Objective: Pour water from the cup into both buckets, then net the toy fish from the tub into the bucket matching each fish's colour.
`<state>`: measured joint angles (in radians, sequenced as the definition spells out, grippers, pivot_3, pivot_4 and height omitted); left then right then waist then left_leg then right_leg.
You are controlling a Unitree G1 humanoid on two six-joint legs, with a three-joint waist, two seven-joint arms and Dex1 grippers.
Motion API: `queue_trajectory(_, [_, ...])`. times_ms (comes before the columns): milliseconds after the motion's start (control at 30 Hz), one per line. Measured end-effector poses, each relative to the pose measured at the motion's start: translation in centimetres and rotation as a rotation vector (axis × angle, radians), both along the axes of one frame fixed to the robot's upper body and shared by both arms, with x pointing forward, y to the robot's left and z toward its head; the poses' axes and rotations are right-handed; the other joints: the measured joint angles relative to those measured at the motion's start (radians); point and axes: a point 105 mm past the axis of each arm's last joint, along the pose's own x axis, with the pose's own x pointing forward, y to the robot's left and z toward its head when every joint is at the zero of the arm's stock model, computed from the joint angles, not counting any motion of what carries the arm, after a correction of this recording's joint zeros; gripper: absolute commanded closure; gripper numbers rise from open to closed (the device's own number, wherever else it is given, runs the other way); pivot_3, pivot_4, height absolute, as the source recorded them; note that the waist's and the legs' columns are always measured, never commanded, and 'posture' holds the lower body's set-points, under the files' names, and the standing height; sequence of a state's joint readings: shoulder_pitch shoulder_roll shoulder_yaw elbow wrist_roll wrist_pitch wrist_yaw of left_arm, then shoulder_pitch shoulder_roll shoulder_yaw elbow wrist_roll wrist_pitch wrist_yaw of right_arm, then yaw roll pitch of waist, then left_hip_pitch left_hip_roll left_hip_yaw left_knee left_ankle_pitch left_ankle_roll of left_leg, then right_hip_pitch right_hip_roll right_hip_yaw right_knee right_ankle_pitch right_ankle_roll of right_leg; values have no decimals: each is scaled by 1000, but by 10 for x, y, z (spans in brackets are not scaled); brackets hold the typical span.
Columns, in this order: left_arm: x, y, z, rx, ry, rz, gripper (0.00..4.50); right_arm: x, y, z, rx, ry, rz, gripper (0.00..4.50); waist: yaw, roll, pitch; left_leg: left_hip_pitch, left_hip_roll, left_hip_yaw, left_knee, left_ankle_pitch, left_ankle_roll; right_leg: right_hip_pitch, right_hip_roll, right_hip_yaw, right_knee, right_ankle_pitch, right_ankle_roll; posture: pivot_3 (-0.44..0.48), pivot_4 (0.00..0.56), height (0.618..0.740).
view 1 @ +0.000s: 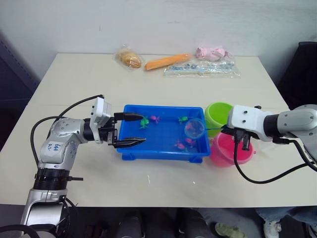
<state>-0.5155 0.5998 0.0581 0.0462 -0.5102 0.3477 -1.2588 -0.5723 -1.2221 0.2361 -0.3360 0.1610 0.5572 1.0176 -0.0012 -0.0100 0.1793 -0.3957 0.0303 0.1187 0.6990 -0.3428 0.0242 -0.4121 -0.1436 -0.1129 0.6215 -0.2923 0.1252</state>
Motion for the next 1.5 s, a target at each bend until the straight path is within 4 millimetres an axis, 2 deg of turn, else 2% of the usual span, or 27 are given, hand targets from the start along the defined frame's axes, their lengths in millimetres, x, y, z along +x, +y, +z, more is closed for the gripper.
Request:
queue_trajectory(167, [-2, -1, -2, 2, 26, -12, 68, 9, 3, -1, -34, -33, 6, 4500, 0, 0, 0, 0, 0, 0, 0, 0, 0, 0, 0, 0, 0, 0, 0, 0, 150, 740])
queue_trajectory(433, [-5, -3, -3, 3, 31, -18, 68, 5, 8, -12, -165, -16, 88, 4500, 1, 0, 0, 0, 0, 0, 0, 0, 0, 0, 0, 0, 0, 0, 0, 0, 150, 740])
queue_trajectory(800, [-6, -2, -4, 2, 38, -12, 68, 9, 23, -18, -200, -1, 109, 4500, 1, 0, 0, 0, -1, 0, 1, 0, 0, 1, 0, 0, 0, 0, 0, 0, 150, 740])
queue_trajectory(1100, [-7, -2, -7, 3, 46, -8, 68, 17, 36, -1, -165, -60, 130, 4500, -1, 0, 0, 0, -1, 0, 1, 0, -1, 0, 0, -1, 1, 0, 0, 0, 150, 740])
queue_trajectory(1200, [-7, -2, -7, 2, 46, -8, 68, 21, 33, -1, -184, -73, 129, 4500, 0, 0, 0, 0, -1, 1, 1, 0, -1, 0, 0, 0, 1, 0, 0, 0, 150, 740])
queue_trajectory(1333, [-7, -2, -7, 0, 41, -9, 68, 27, 18, -3, -242, -93, 102, 4500, -2, 0, 0, 0, -1, 2, 1, 0, -1, 0, 0, 0, 1, 0, 0, 0, 150, 740])
queue_trajectory(1500, [-7, -2, -7, -2, 39, -11, 68, 31, 16, -2, -291, -129, 136, 4500, -2, 0, 0, 0, -1, 2, 1, 0, -1, 0, 0, 0, 1, 0, 0, 0, 150, 740])
